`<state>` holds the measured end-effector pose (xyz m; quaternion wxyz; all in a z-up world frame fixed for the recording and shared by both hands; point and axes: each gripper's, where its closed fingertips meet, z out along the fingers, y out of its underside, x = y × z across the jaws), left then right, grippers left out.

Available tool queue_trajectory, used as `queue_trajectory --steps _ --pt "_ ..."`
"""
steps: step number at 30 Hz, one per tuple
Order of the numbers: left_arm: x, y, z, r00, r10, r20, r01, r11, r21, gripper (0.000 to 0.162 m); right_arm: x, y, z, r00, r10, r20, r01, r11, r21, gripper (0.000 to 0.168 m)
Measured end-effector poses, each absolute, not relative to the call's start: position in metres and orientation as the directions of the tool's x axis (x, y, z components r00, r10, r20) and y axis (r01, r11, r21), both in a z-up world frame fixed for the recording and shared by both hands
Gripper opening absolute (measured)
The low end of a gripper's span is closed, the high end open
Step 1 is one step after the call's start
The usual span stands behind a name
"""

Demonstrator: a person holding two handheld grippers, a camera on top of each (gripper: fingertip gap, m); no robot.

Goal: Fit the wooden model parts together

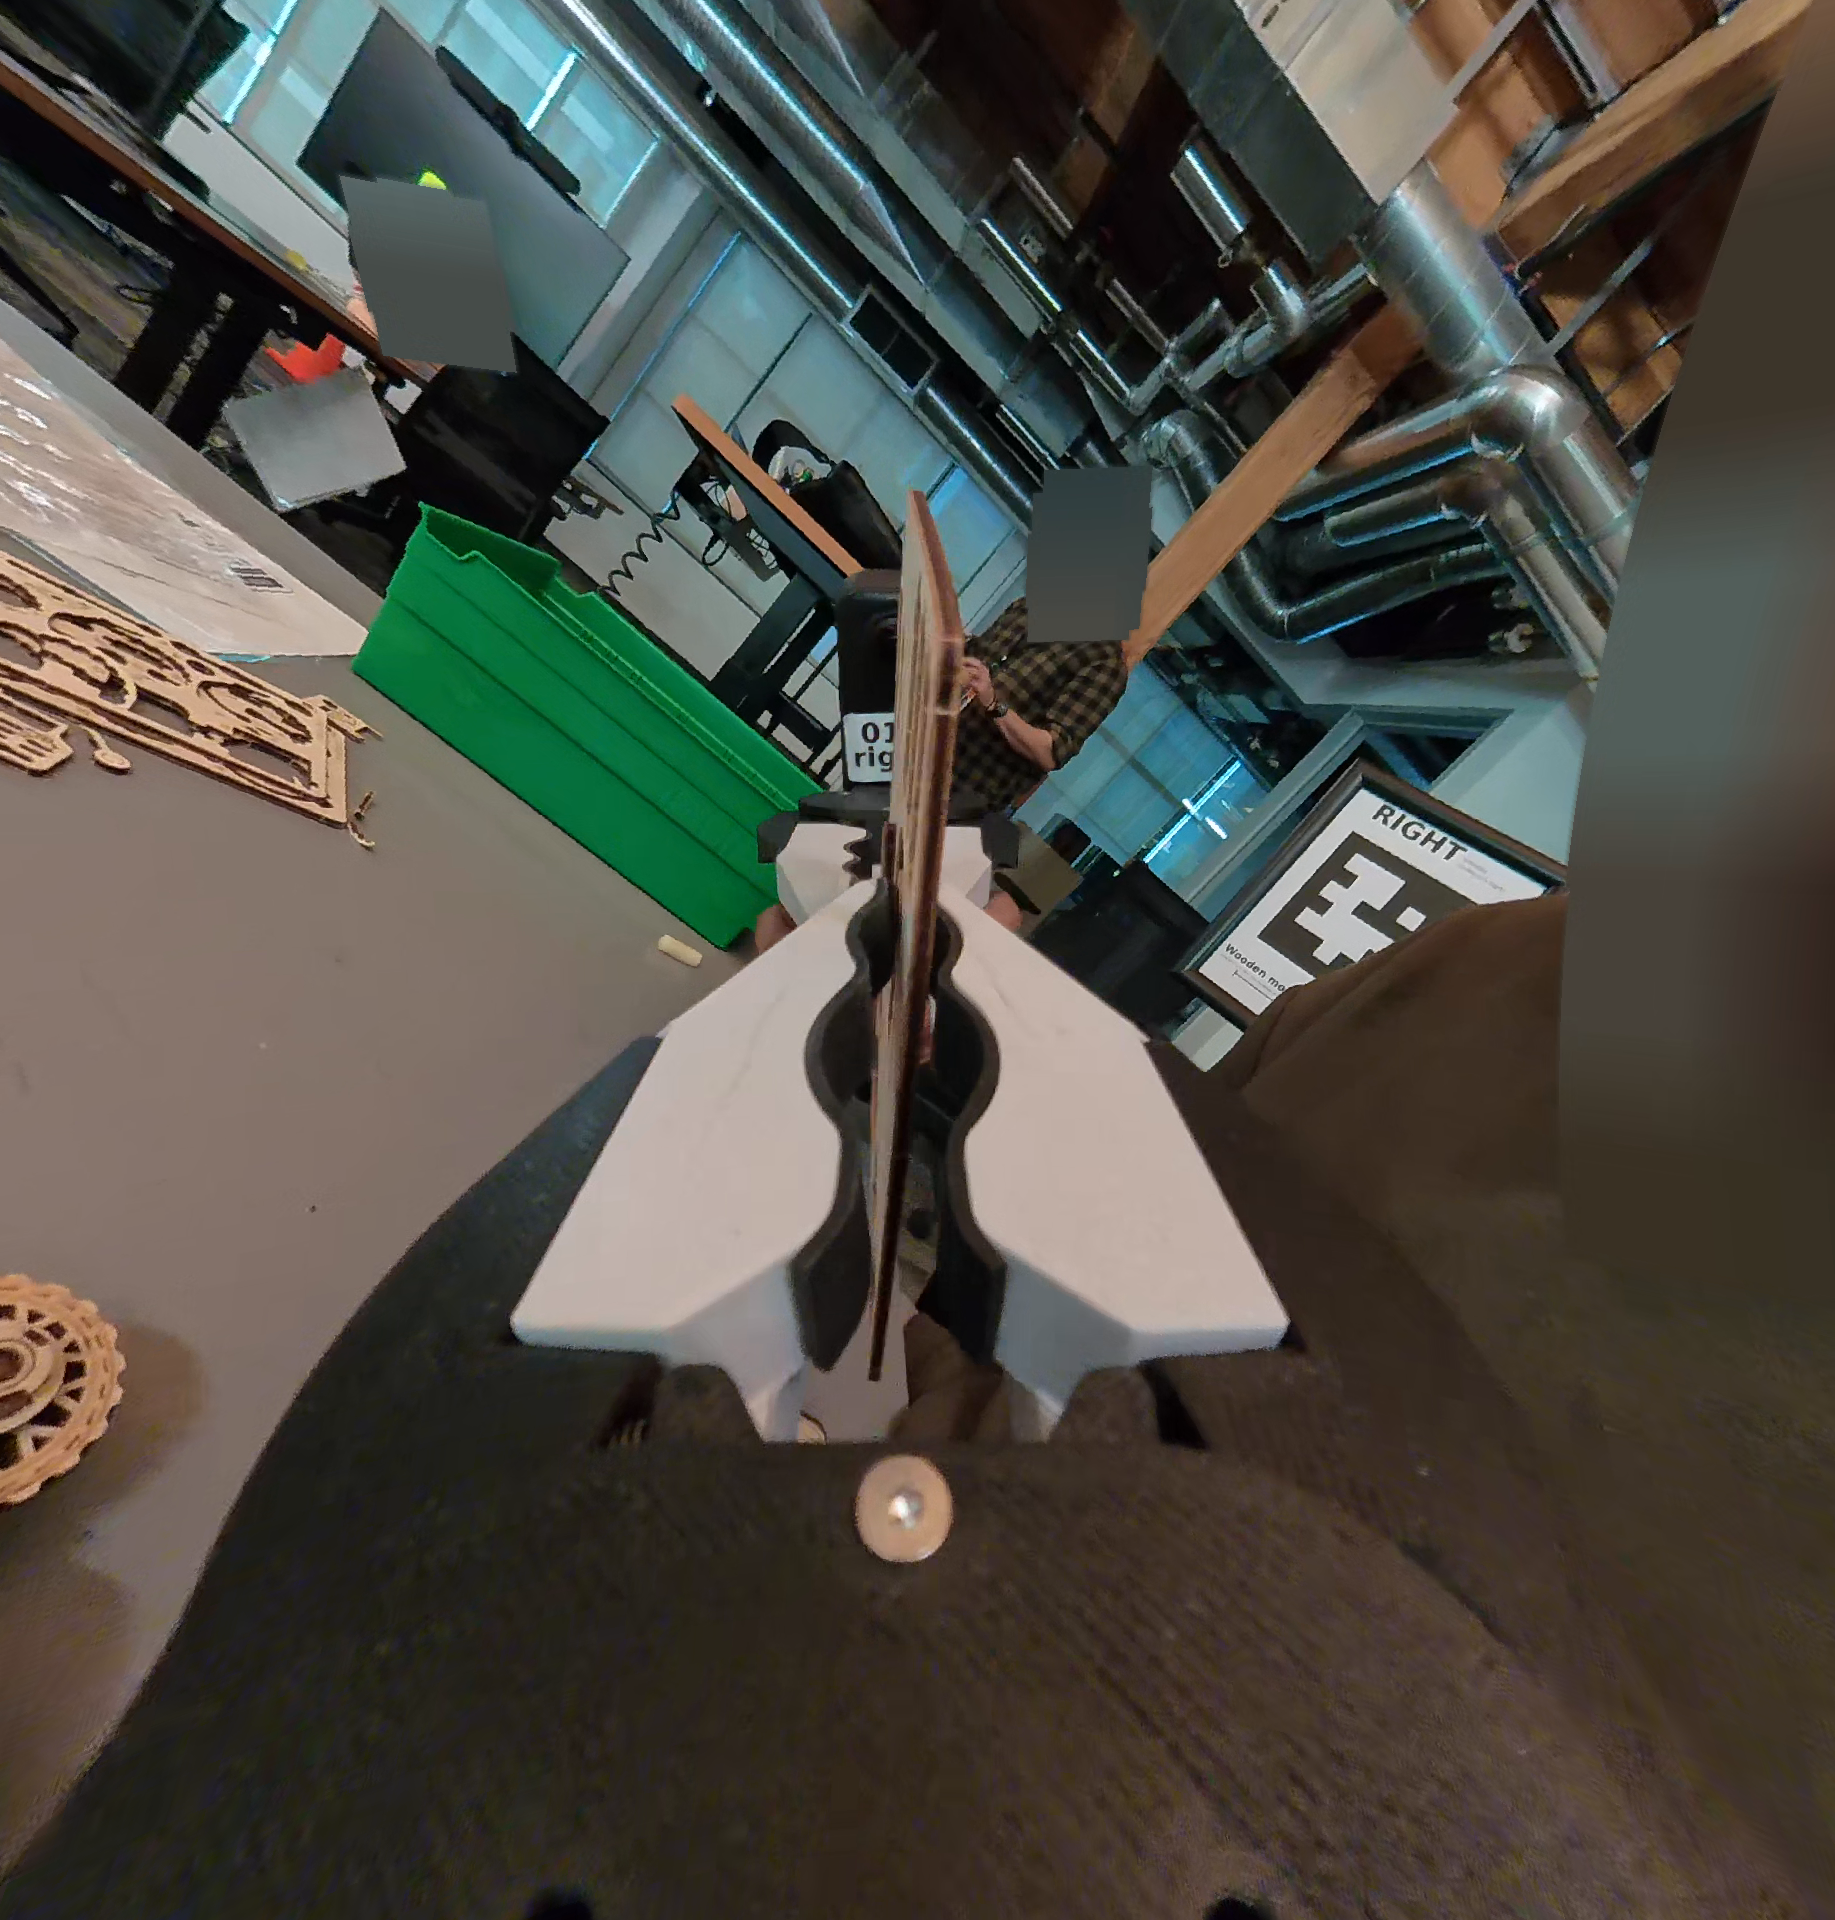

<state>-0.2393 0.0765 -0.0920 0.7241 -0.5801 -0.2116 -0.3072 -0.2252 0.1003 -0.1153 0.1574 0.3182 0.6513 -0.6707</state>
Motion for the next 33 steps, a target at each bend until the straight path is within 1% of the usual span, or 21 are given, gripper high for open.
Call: queue_trajectory --steps 3,6,9,12,16,19,20,22,24,27,31,33 --pt "-0.239 0.077 -0.093 0.743 -0.177 0.645 0.668 0.135 -0.732 0.002 -0.23 0.102 -0.119 -0.766 0.276 -0.581 0.585 -0.074 -0.807 0.003" --pt "-0.238 0.078 -0.094 0.765 -0.159 0.624 0.642 0.124 -0.757 0.002 -0.235 0.103 -0.124 -0.788 0.386 -0.48 0.515 -0.013 -0.857 0.004" --pt "-0.238 0.079 -0.096 0.785 -0.139 0.604 0.618 0.117 -0.777 0.003 -0.24 0.104 -0.127 -0.798 0.492 -0.347 0.431 0.065 -0.9 0.005" --pt "-0.239 0.079 -0.096 0.782 -0.135 0.609 0.623 0.12 -0.773 0.003 -0.246 0.106 -0.128 -0.793 0.584 -0.173 0.32 0.158 -0.934 0.007" --pt "-0.241 0.077 -0.095 0.779 -0.136 0.613 0.627 0.134 -0.767 0.004 -0.25 0.107 -0.124 -0.763 0.646 0.011 0.196 0.247 -0.949 0.008" --pt "-0.245 0.077 -0.096 0.766 -0.125 0.631 0.643 0.156 -0.75 0.005 -0.252 0.108 -0.123 -0.745 0.666 0.039 0.173 0.249 -0.953 0.008" --pt "-0.248 0.077 -0.098 0.754 -0.118 0.646 0.657 0.162 -0.736 0.006 -0.254 0.109 -0.122 -0.738 0.674 0.041 0.17 0.244 -0.955 0.007" --pt "-0.254 0.077 -0.101 0.723 -0.1 0.684 0.689 0.188 -0.7 0.021 -0.259 0.117 -0.12 -0.709 0.701 0.072 0.153 0.253 -0.955 0.005" --pt "-0.26 0.075 -0.103 0.689 -0.09 0.719 0.719 0.208 -0.664 0.032 -0.264 0.126 -0.121 -0.675 0.727 0.126 0.137 0.292 -0.947 0.005" --pt "-0.264 0.077 -0.112 0.656 -0.064 0.752 0.748 0.188 -0.636 0.041 -0.271 0.137 -0.122 -0.604 0.75 0.271 0.086 0.399 -0.913 0.006" --pt "-0.261 0.083 -0.12 0.563 -0.099 0.82 0.823 0.153 -0.547 0.051 -0.273 0.143 -0.116 -0.479 0.692 0.54 -0.044 0.595 -0.802 0.006" --pt "-0.261 0.085 -0.125 0.512 -0.111 0.852 0.857 0.133 -0.498 0.055 -0.273 0.144 -0.11 -0.402 0.662 0.632 -0.089 0.659 -0.747 0.007"
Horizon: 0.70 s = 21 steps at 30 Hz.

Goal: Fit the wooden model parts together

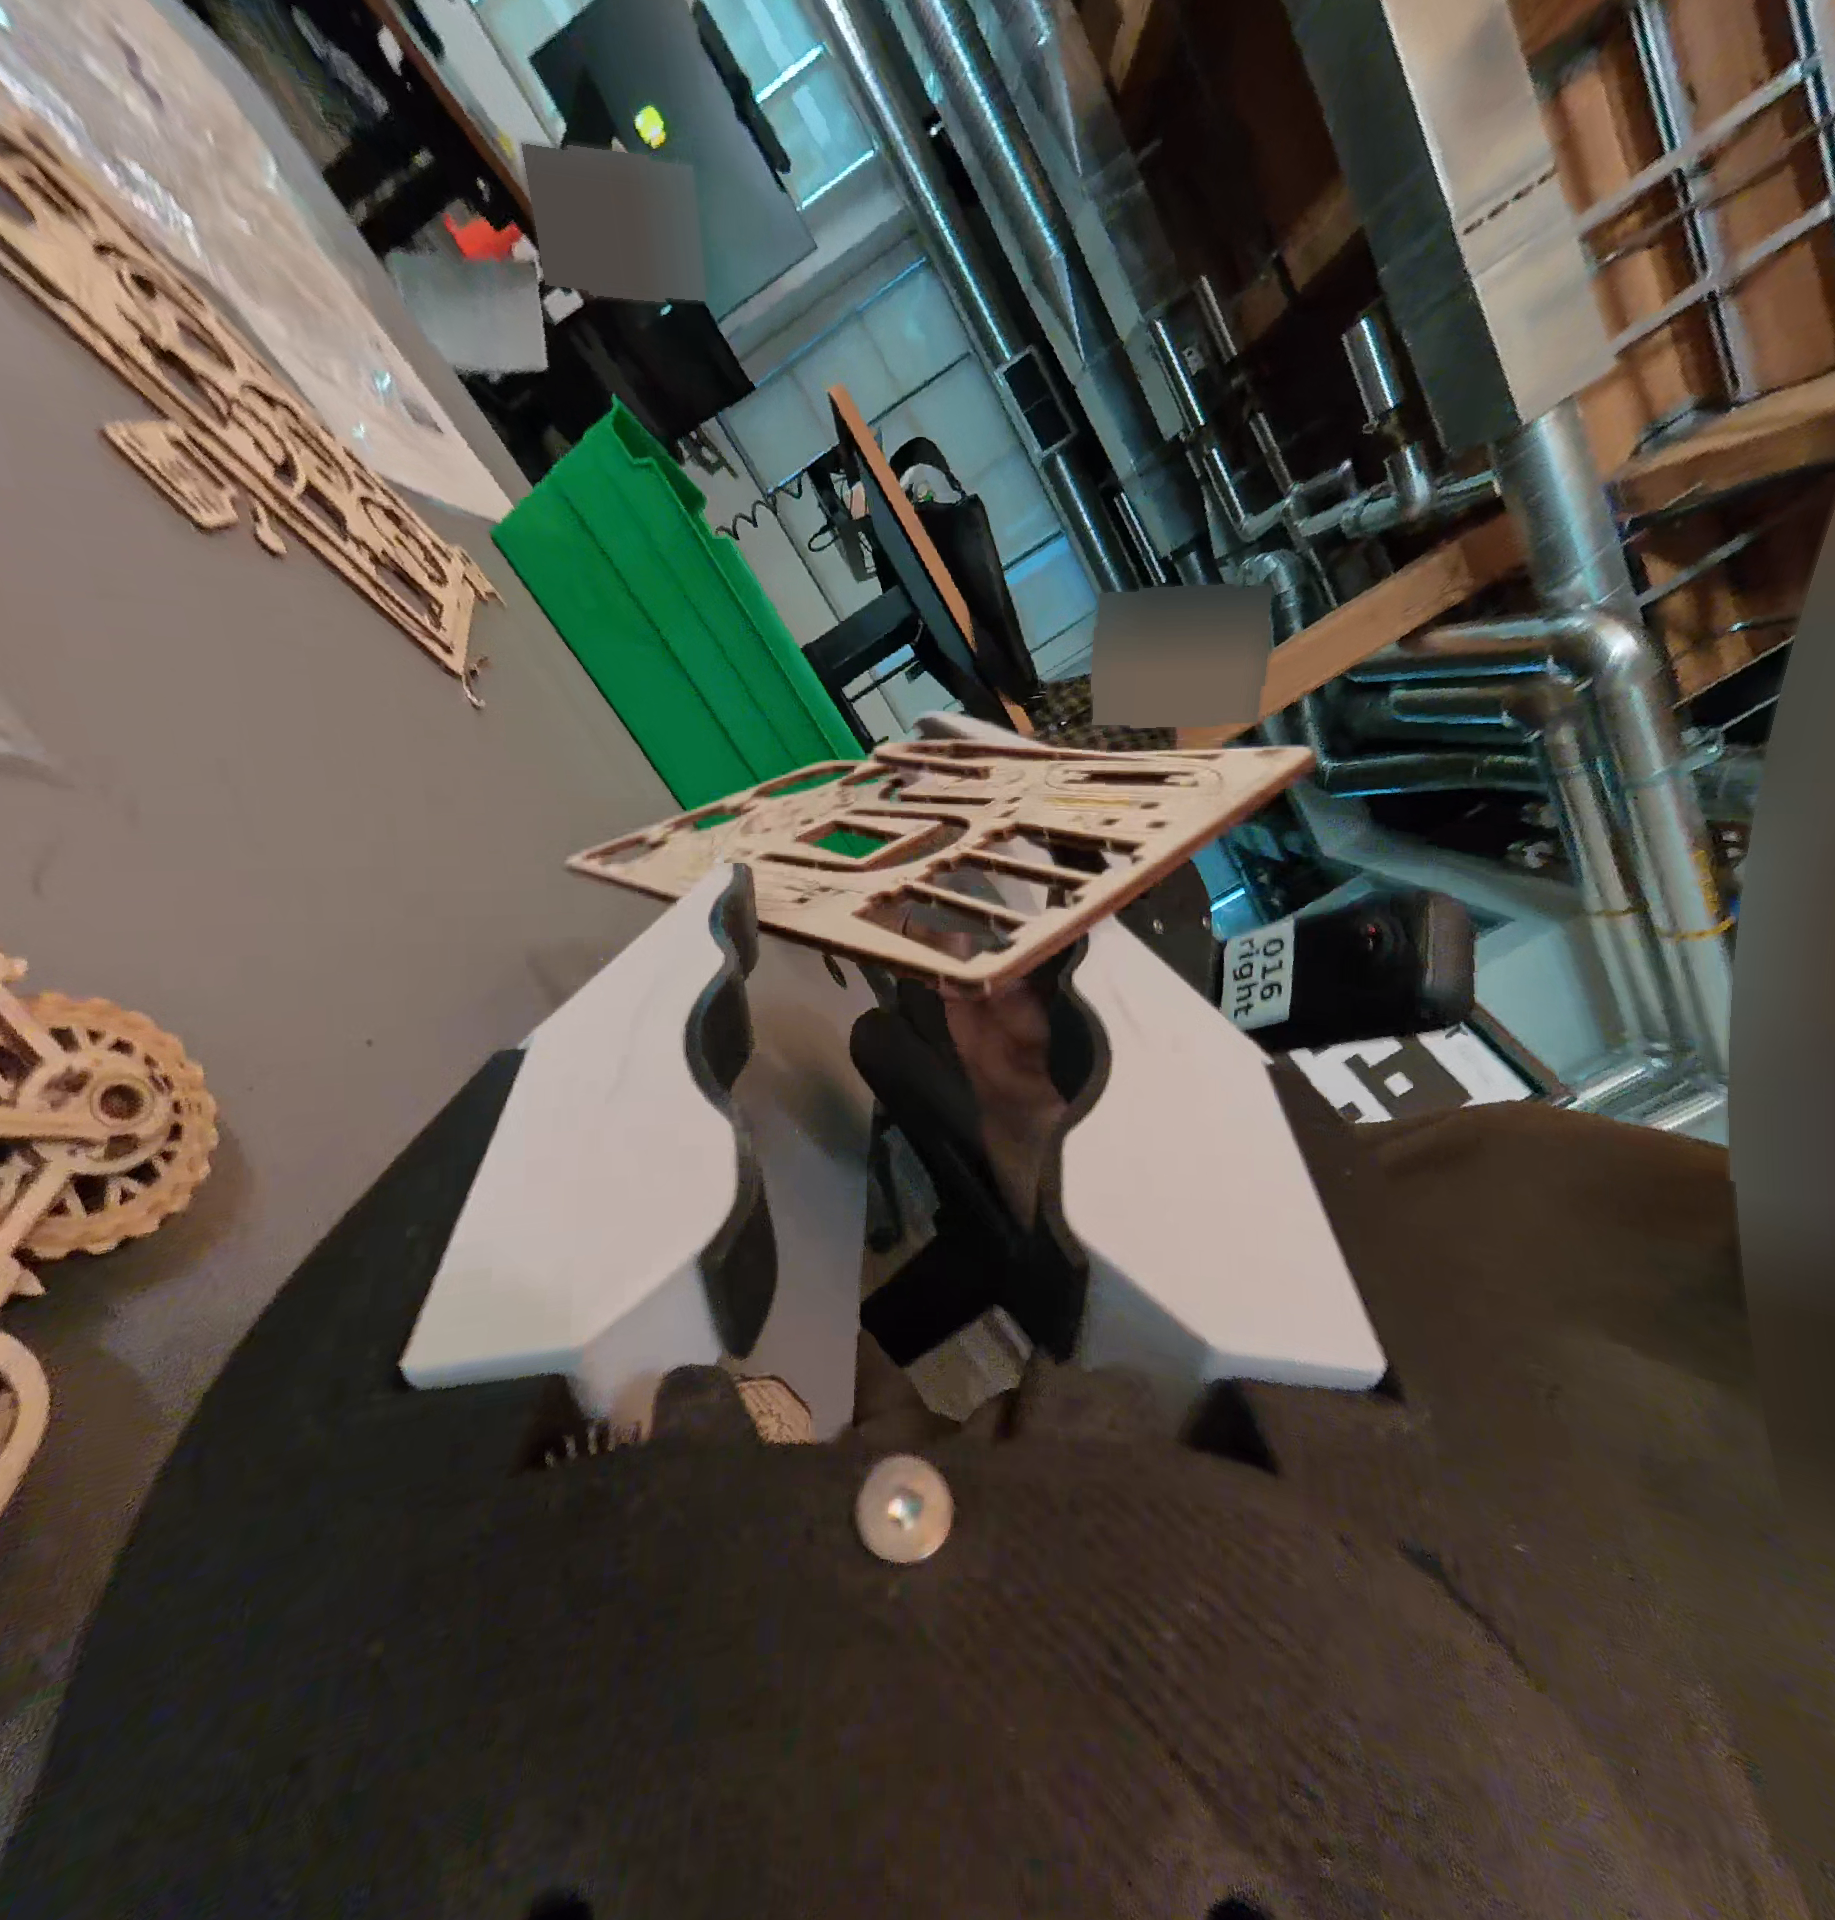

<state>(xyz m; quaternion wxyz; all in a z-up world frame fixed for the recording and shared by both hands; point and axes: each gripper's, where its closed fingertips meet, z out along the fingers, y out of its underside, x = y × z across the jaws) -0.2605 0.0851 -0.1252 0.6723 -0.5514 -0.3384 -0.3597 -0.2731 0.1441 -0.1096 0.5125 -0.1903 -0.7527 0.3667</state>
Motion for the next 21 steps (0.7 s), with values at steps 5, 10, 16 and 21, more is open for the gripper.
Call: queue_trajectory --steps 5,10,16,21 --pt "-0.263 0.087 -0.134 0.472 -0.072 0.878 0.877 0.132 -0.461 0.063 -0.271 0.149 -0.089 -0.225 0.61 0.759 -0.17 0.743 -0.648 0.007" --pt "-0.248 0.092 -0.116 0.451 -0.185 0.873 0.892 0.114 -0.437 0.06 -0.27 0.144 -0.097 -0.184 0.497 0.848 -0.175 0.833 -0.525 0.006" --pt "-0.24 0.09 -0.097 0.342 -0.344 0.875 0.94 0.135 -0.314 0.05 -0.263 0.122 -0.112 -0.121 0.275 0.954 -0.216 0.931 -0.295 0.006" --pt "-0.253 0.08 -0.102 0.312 -0.347 0.884 0.947 0.193 -0.259 0.024 -0.259 0.112 -0.114 -0.062 0.185 0.981 -0.266 0.944 -0.195 0.006"
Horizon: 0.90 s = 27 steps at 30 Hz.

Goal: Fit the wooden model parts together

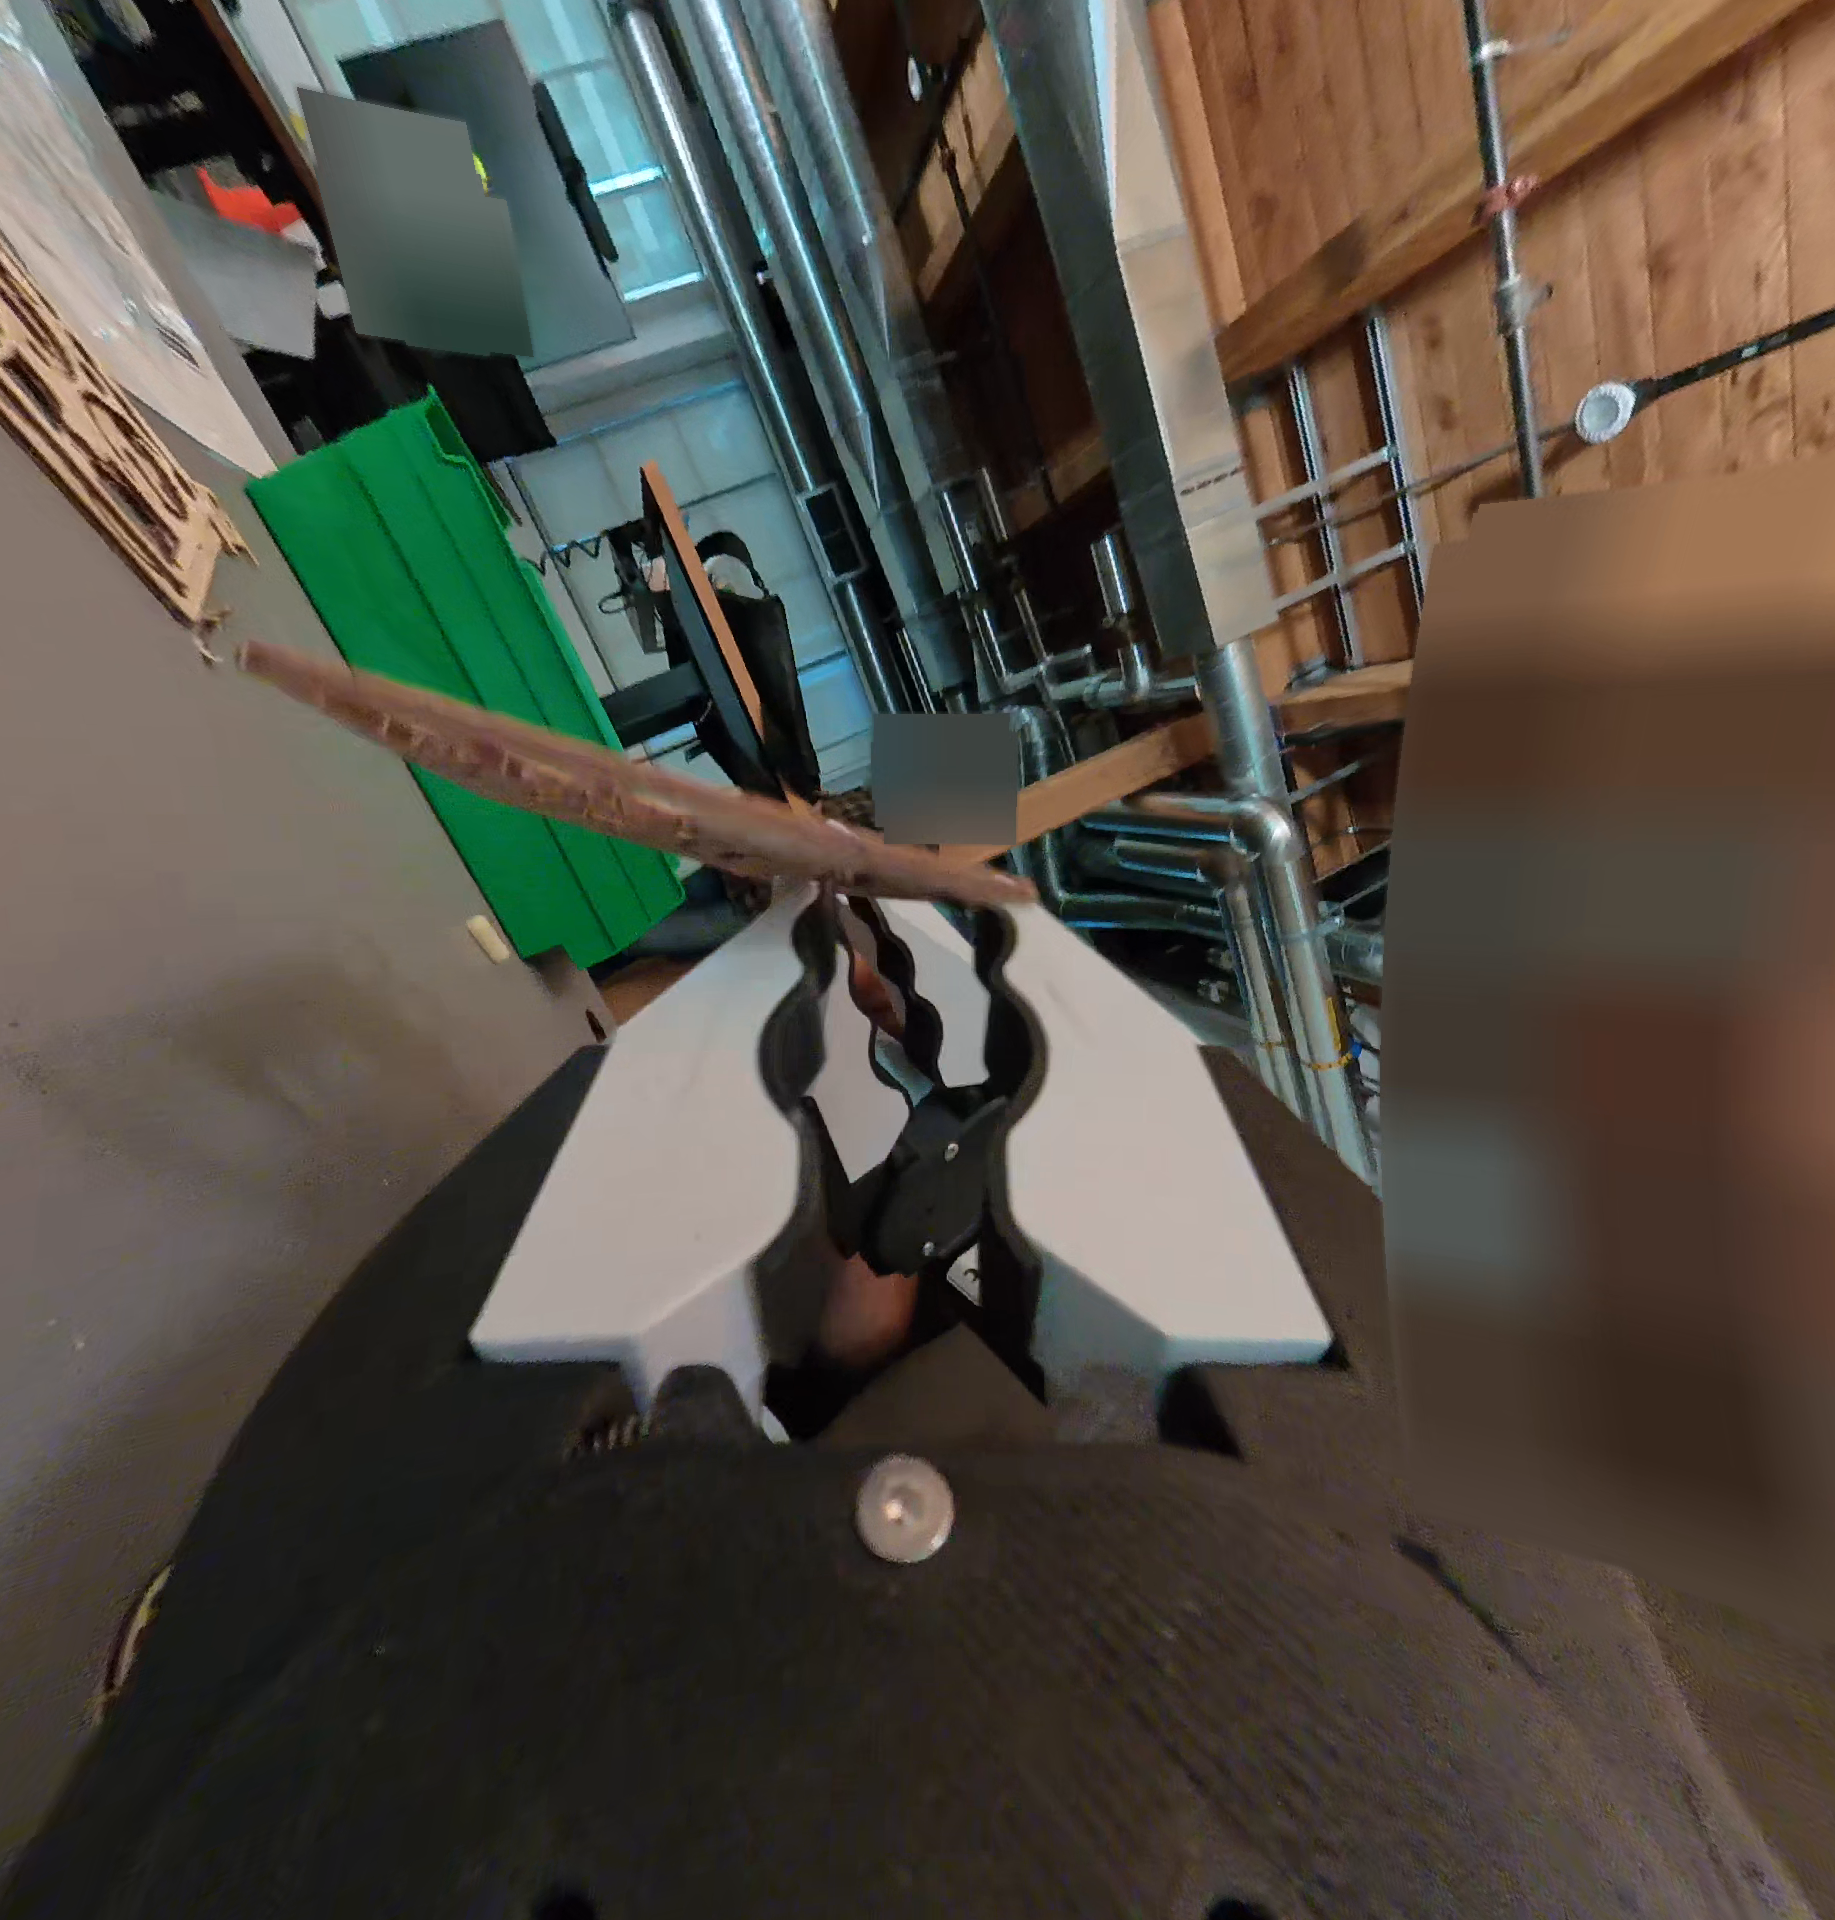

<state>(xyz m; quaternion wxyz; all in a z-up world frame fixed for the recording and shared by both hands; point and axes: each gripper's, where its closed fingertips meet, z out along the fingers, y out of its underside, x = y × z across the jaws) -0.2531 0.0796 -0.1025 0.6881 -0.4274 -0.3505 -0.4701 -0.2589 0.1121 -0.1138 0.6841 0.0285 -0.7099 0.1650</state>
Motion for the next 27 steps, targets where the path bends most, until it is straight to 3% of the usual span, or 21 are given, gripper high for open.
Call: queue_trajectory --steps 2,7,13,17,23,27 --pt "-0.26 0.074 -0.103 0.327 -0.342 0.881 0.937 0.24 -0.254 0.0 -0.26 0.113 -0.116 -0.058 0.171 0.983 -0.265 0.947 -0.181 0.006" --pt "-0.262 0.072 -0.104 0.379 -0.295 0.877 0.918 0.244 -0.314 0.0 -0.26 0.113 -0.117 -0.037 0.133 0.99 -0.277 0.951 -0.138 0.006" --pt "-0.273 0.061 -0.099 0.275 -0.406 0.872 0.949 0.258 -0.179 0.022 -0.256 0.115 -0.107 0.088 0.061 0.994 -0.343 0.939 -0.027 0.006" --pt "-0.272 0.063 -0.102 0.239 -0.405 0.883 0.962 0.221 -0.159 0.033 -0.254 0.118 -0.11 0.115 0.027 0.993 -0.386 0.922 0.019 0.006" --pt "-0.27 0.067 -0.11 0.183 -0.404 0.896 0.977 0.177 -0.12 0.016 -0.255 0.125 -0.11 0.142 -0.003 0.99 -0.386 0.92 0.058 0.005" --pt "-0.268 0.068 -0.107 0.205 -0.405 0.891 0.974 0.177 -0.143 0.014 -0.256 0.127 -0.113 0.08 0.062 0.995 -0.4 0.916 -0.025 0.003"
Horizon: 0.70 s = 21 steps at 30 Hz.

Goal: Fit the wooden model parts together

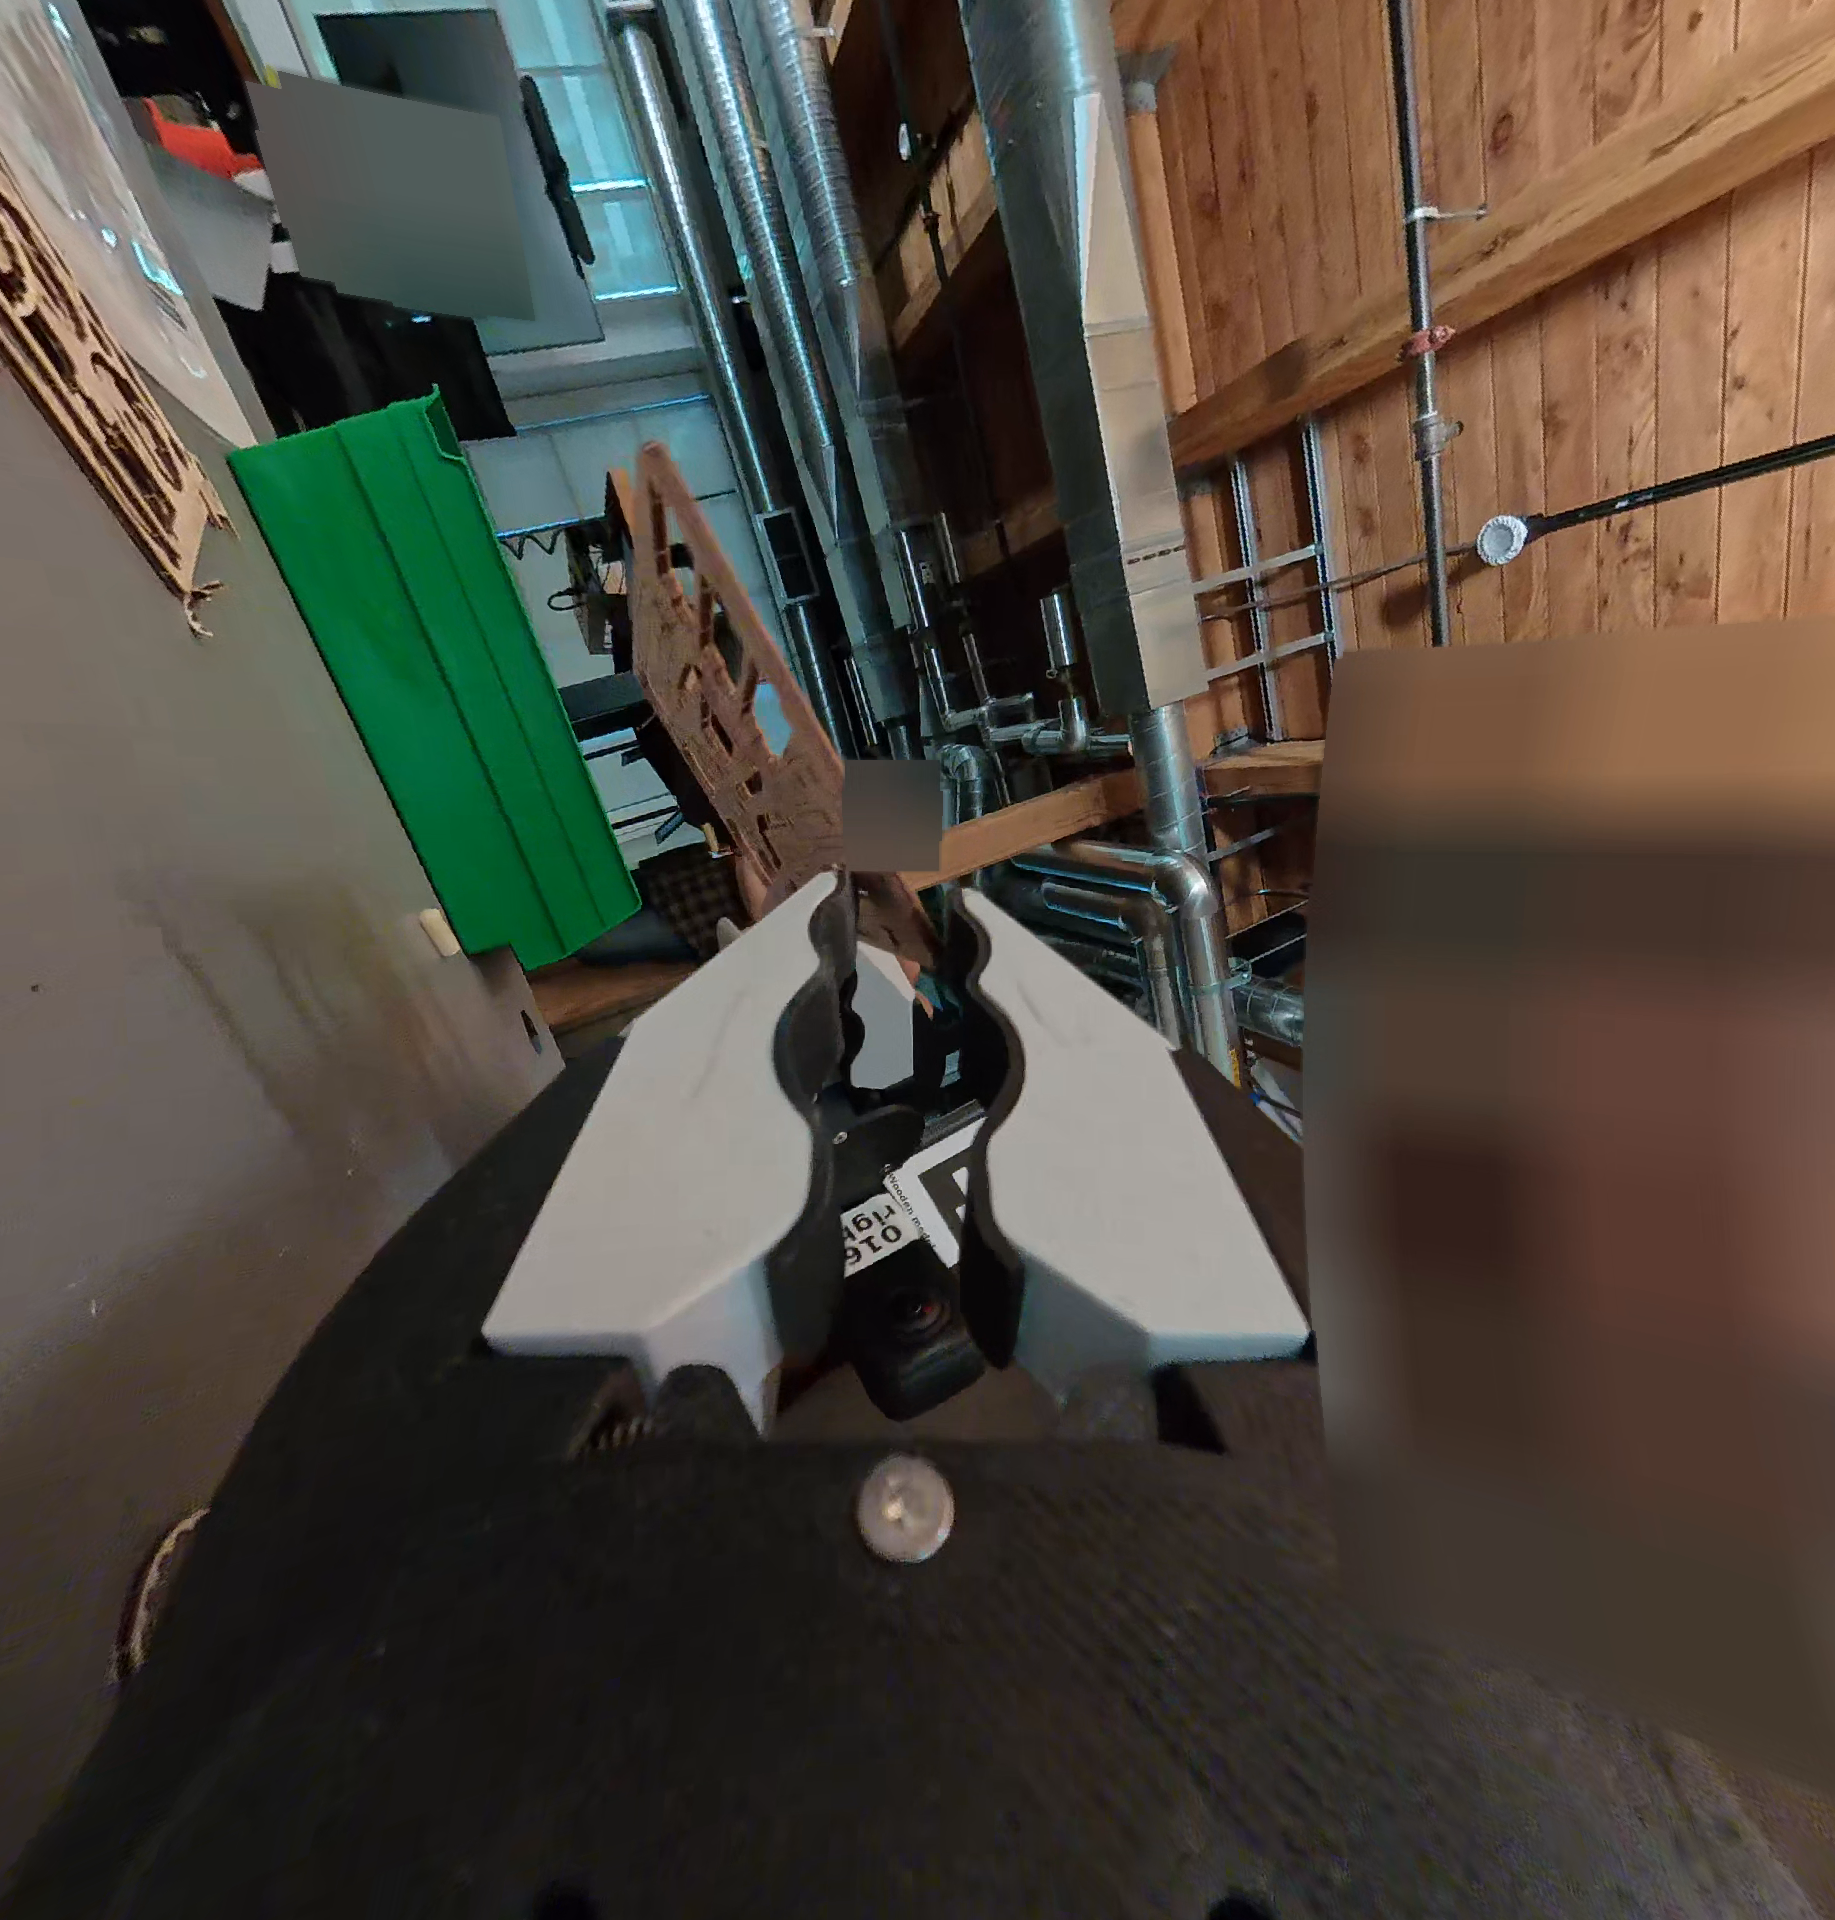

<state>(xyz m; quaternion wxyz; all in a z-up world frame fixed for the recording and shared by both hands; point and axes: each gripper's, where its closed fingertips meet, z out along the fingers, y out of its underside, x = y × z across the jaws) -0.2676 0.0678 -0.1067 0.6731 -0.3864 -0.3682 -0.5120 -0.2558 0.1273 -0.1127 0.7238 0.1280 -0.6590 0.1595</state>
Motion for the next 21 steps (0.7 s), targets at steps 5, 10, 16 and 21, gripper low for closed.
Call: queue_trajectory --steps 5,10,16,21 --pt "-0.271 0.066 -0.106 0.292 -0.354 0.888 0.948 0.228 -0.221 0.004 -0.254 0.124 -0.114 -0.082 0.241 0.967 -0.428 0.868 -0.252 0.011" --pt "-0.278 0.065 -0.11 0.38 -0.249 0.891 0.908 0.287 -0.307 0.002 -0.256 0.122 -0.119 -0.241 0.394 0.887 -0.381 0.802 -0.46 0.02" --pt "-0.288 0.06 -0.114 0.461 -0.13 0.878 0.849 0.353 -0.393 0.001 -0.255 0.116 -0.12 -0.472 0.611 0.636 -0.255 0.596 -0.761 0.041" --pt "-0.282 0.065 -0.113 0.583 -0.02 0.812 0.772 0.326 -0.546 0.001 -0.264 0.126 -0.123 -0.492 0.688 0.534 -0.143 0.54 -0.829 0.046"
